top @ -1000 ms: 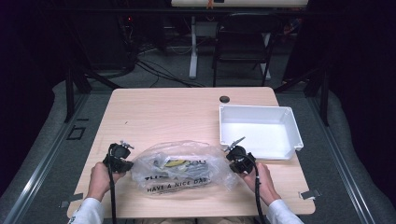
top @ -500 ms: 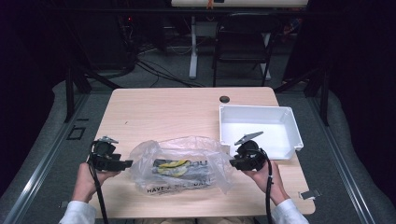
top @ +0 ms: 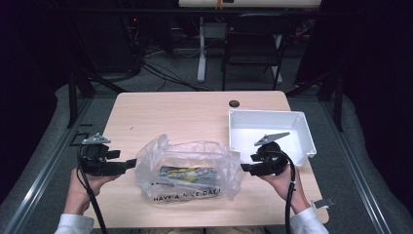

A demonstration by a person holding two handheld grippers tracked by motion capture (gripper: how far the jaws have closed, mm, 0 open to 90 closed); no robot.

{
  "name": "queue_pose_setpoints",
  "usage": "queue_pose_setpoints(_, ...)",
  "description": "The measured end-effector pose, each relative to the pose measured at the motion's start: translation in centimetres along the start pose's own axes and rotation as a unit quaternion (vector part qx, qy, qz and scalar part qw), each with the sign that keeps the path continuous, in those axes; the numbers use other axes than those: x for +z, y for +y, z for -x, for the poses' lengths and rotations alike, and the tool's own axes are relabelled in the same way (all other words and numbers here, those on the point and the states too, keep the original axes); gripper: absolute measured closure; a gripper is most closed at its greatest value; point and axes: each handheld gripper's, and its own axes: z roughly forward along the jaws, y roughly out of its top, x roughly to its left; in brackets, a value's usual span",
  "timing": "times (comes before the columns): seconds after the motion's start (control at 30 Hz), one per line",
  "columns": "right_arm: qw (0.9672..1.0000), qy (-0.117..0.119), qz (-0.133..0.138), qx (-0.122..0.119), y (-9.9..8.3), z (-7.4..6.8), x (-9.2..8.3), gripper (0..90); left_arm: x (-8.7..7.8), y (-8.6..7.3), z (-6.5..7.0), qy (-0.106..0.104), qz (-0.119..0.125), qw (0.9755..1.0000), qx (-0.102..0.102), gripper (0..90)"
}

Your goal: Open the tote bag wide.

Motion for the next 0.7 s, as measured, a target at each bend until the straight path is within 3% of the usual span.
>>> queue_pose_setpoints(0.07,1.0,0.002,0.001,-0.001,0.0,0.0,-0.1,40.5,0.4,0.3,0.7,-0.002,0.001,1.0,0.009,22.1)
queue_pose_setpoints(0.1,0.9999,0.005,0.015,-0.004,0.0,0.0,-0.4,39.6,0.7,0.4,0.9,-0.007,0.002,0.9999,0.01,21.2)
queue_pose_setpoints(0.23,0.9993,0.008,0.036,-0.008,0.2,-0.3,-1.1,36.6,2.0,0.6,1.4,-0.004,0.008,0.9999,0.006,21.4)
queue_pose_setpoints(0.3,0.9985,0.011,0.052,-0.015,0.5,-0.8,-1.5,35.6,2.8,0.8,1.4,-0.01,0.002,0.9999,0.006,21.9)
queue_pose_setpoints(0.37,0.9968,0.026,0.072,-0.024,0.9,-1.7,-1.4,34.3,3.6,0.9,1.6,-0.004,0.001,1.0,0.007,22.7)
queue_pose_setpoints(0.5,0.9966,0.036,0.051,-0.053,1.7,-3.7,0.8,33.6,5.2,0.9,2.0,-0.006,-0.017,0.9997,0.016,27.2)
queue_pose_setpoints(0.53,0.997,0.035,0.042,-0.055,1.9,-4.0,1.8,35.1,5.6,0.8,2.1,0.0,-0.021,0.9996,0.02,29.4)
queue_pose_setpoints(0.7,0.9989,0.012,-0.002,-0.046,1.8,-4.0,5.5,68.9,7.5,-0.1,2.2,0.001,-0.06,0.9978,0.03,53.7)
